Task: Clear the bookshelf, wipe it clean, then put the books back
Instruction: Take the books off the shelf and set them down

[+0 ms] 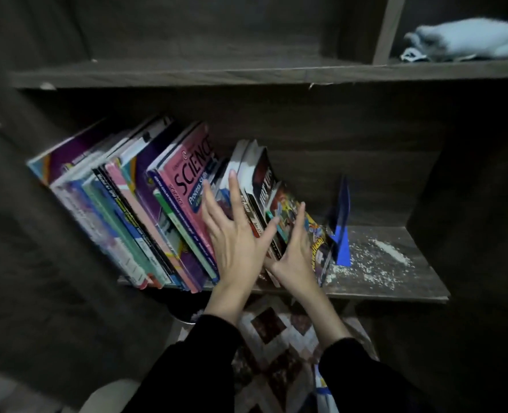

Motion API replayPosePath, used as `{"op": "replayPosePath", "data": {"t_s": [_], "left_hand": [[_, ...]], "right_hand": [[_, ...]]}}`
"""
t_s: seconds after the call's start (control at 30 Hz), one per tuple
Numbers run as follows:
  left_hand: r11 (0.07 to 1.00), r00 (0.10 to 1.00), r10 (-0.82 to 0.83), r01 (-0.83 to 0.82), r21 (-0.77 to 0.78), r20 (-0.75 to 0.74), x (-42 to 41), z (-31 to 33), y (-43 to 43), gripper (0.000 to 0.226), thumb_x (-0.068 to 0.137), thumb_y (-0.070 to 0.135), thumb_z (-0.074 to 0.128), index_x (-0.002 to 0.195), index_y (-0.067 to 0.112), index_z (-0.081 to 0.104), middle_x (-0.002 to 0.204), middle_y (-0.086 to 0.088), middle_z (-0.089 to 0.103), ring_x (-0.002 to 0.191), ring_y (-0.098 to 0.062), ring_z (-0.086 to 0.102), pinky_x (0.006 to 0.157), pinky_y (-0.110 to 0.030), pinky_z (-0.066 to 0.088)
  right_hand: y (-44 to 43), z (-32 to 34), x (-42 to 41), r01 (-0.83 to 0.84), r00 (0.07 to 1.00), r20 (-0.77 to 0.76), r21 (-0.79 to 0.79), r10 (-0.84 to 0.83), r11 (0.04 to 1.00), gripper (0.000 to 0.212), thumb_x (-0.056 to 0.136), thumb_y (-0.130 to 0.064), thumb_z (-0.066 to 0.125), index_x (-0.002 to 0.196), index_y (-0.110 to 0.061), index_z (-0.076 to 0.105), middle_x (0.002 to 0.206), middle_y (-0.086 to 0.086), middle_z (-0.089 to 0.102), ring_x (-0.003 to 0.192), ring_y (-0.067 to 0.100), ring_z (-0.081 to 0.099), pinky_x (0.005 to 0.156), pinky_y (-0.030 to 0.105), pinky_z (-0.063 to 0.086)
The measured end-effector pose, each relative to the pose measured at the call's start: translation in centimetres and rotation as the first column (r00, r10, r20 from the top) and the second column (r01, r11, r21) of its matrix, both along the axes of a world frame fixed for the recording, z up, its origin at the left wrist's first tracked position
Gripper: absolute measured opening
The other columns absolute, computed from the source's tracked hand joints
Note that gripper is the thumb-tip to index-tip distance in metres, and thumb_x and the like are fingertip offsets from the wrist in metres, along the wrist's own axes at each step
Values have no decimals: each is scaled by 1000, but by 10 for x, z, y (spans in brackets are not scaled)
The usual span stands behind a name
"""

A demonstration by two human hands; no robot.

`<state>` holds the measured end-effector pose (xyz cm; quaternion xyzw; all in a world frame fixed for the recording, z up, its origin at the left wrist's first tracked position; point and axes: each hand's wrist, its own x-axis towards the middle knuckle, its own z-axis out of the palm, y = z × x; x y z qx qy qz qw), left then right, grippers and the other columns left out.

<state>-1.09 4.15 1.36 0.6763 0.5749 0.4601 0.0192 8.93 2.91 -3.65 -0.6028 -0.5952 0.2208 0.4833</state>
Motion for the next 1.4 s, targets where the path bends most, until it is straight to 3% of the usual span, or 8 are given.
{"op": "replayPosePath", "data": {"t_s": [0.27,0.43,0.67,0.8,0.97,1.07,1.2,1.4], "left_hand": [[998,998,49,-48,-32,32,17,-4,20,118,70,54,77,143,38,-14,152,-27,22,140,-39,26,113,-45,23],[998,992,41,-47,47,118,23,-8,24,106,69,43,82,142,34,6,139,-22,36,127,-34,37,105,-45,33],[996,957,52,-71,55,287,43,-10,28,95,72,20,82,144,24,19,129,-17,39,119,-29,37,105,-37,27],[983,951,27,-82,167,307,50,-11,29,84,72,2,74,133,30,25,116,-1,33,104,-5,26,92,-19,23],[986,922,-49,-17,166,384,54,-11,15,77,75,0,72,126,35,26,129,-13,40,121,-16,34,102,-23,23],[969,913,-70,-34,245,403,51,-14,0,74,73,-4,74,122,30,30,129,-20,44,121,-13,34,111,-12,14],[932,902,-147,-12,362,407,37,-23,-25,73,70,-7,78,121,17,32,120,11,37,124,14,30,105,-65,30],[918,910,-130,-39,394,393,5,-43,-45,78,62,-9,83,119,11,34,110,19,29,120,16,31,107,-10,23]], "right_hand": [[0,-29,-12,97,990,-114,122,-83,988,120,75,-43,78,137,-55,-25,139,-27,19,134,-10,17,116,47,22],[6,-35,-21,95,939,-343,163,-34,982,119,78,-10,79,141,-50,-14,142,-19,37,129,-18,32,94,-3,24],[3,-38,-16,88,906,-423,210,10,974,114,76,-3,78,145,-42,-4,144,0,48,131,-3,43,102,8,33],[-1,-39,-5,0,901,-423,222,96,975,119,75,-1,76,141,-61,-4,146,-2,44,134,2,40,106,37,43],[-11,-31,23,-167,828,-503,201,248,965,93,89,13,48,145,-46,2,136,5,54,129,10,48,108,27,39],[-9,-11,44,-191,802,-539,178,258,965,80,89,-1,47,147,-40,8,113,3,69,115,11,60,101,29,43],[11,28,55,-172,862,-457,140,218,975,89,77,-51,60,144,-50,2,135,4,51,127,9,47,109,37,35],[71,57,55,-439,875,-286,-133,389,889,138,44,-77,75,144,-50,-16,159,8,14,142,14,27,114,48,29]]}}
